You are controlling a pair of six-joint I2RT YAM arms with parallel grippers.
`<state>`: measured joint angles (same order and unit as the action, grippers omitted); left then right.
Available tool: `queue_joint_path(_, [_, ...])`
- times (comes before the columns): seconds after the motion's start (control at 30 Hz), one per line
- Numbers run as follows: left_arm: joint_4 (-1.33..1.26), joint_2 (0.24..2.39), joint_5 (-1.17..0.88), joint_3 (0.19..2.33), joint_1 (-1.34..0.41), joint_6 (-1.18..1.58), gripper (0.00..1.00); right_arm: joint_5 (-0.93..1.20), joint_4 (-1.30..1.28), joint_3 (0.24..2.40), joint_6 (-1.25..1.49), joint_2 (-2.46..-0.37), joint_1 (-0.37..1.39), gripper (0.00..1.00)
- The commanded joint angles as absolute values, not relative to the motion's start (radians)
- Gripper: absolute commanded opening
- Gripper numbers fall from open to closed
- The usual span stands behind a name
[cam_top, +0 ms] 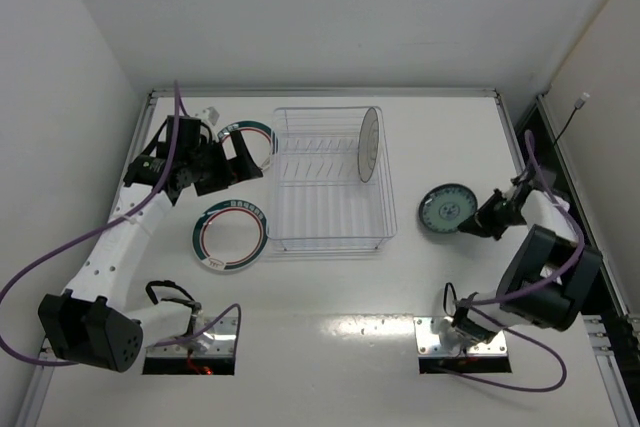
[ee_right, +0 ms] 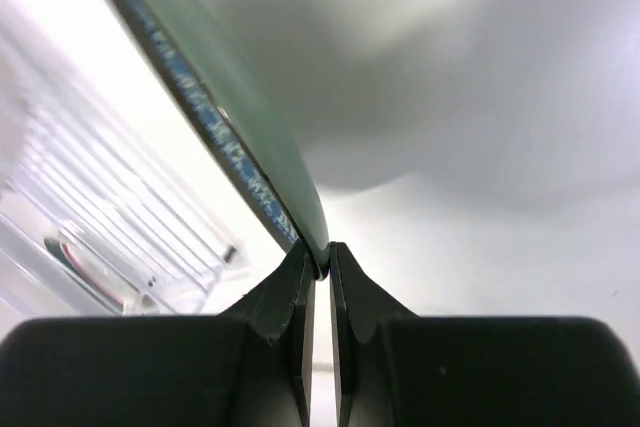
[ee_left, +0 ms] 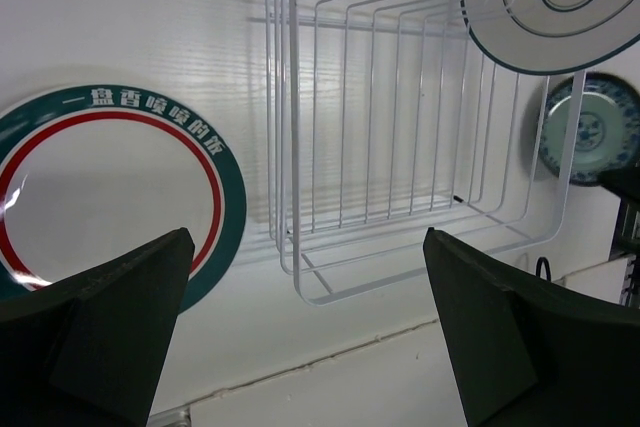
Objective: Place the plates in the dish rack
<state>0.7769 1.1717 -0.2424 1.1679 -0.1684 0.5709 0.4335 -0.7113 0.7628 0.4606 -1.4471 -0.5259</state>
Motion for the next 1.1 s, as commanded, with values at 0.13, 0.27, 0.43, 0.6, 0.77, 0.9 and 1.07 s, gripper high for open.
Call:
queue_joint_path(0.13, [0.77, 1.12, -0.225, 1.189, -0.158, 0.601, 1.0, 0.394, -0.634, 0.867, 0.514, -1.226, -0.457, 0.0])
queue_joint_path(0.27, [0.77, 1.12, -0.206, 1.203, -0.158, 0.601, 1.0, 0.264, -0.702, 0.98, 0.543, -1.117, -0.393, 0.0])
queue_joint_path(0.43, [0.77, 1.14, -0.178, 1.203, -0.158, 0.592, 1.0, 0.157, -0.756, 1.11, 0.574, -1.049, -0.279, 0.0])
queue_joint_path(0.6, [0.77, 1.14, -0.12, 1.192, -0.158, 0.583, 1.0, 0.068, -0.767, 1.262, 0.633, -1.054, -0.1, 0.0])
queue_joint_path(0.77, [0.77, 1.14, -0.129, 1.174, -0.158, 0.583, 1.0, -0.196, -0.837, 1.435, 0.666, -1.213, 0.138, 0.0])
queue_joint_path(0.9, [0.77, 1.131, -0.129, 1.173, -0.158, 0.583, 1.0, -0.461, -0.961, 1.603, 0.704, -1.398, 0.375, 0.0])
queue_joint_path(1.07, [0.805, 1.131, -0.129, 1.183, -0.158, 0.546, 1.0, -0.675, -1.179, 1.953, 0.741, -1.667, 0.508, 0.0])
